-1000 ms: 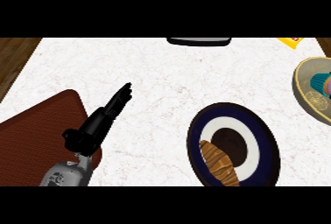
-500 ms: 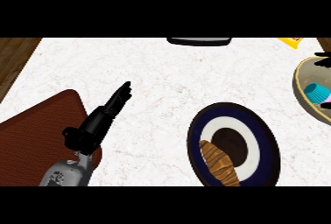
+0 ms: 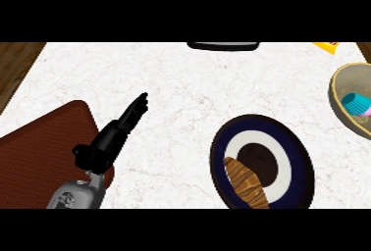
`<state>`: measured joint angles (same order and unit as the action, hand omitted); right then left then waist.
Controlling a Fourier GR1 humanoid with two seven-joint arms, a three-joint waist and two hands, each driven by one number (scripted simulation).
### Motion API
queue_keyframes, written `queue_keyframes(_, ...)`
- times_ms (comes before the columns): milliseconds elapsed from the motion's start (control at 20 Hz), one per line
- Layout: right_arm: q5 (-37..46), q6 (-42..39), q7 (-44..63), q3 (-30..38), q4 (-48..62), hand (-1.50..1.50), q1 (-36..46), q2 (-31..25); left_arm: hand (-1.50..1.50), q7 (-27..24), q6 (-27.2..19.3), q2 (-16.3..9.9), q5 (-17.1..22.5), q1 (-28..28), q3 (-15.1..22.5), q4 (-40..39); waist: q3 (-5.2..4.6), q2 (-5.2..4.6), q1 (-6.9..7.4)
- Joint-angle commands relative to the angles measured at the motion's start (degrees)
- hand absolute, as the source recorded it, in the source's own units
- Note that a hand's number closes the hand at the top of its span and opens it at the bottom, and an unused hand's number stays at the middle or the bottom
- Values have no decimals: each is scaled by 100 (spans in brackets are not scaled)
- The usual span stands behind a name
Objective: Pick the cupcake from the plate and place it in the bowl
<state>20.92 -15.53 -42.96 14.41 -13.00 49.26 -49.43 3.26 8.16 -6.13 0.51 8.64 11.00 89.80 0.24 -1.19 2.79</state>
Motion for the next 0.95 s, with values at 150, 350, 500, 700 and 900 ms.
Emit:
queue_keyframes(150, -457, -590, 286, 583, 702, -150, 57, -728, 0, -244, 29, 108, -63, -38, 113, -93, 17, -68, 57)
queue_keyframes(350, -694, -698, 100, 849, 850, -150, -239, -1034, 0, -44, -6, 52, -43, 86, -6, -78, 37, -90, 22)
queue_keyframes(500, -899, -1002, 161, 1057, 961, -150, -281, -1266, 0, -111, 56, 2, 43, -11, -51, 80, 55, -104, 100)
queue_keyframes(700, -892, -1244, 17, 1050, 917, -150, -563, -1488, 0, -75, 110, -45, 22, -1, -27, 57, 76, -126, 52)
queue_keyframes(900, -917, -1449, -132, 1065, 850, -150, -733, -1439, 0, 6, -3, 26, 57, 162, -132, 65, 92, -137, 26)
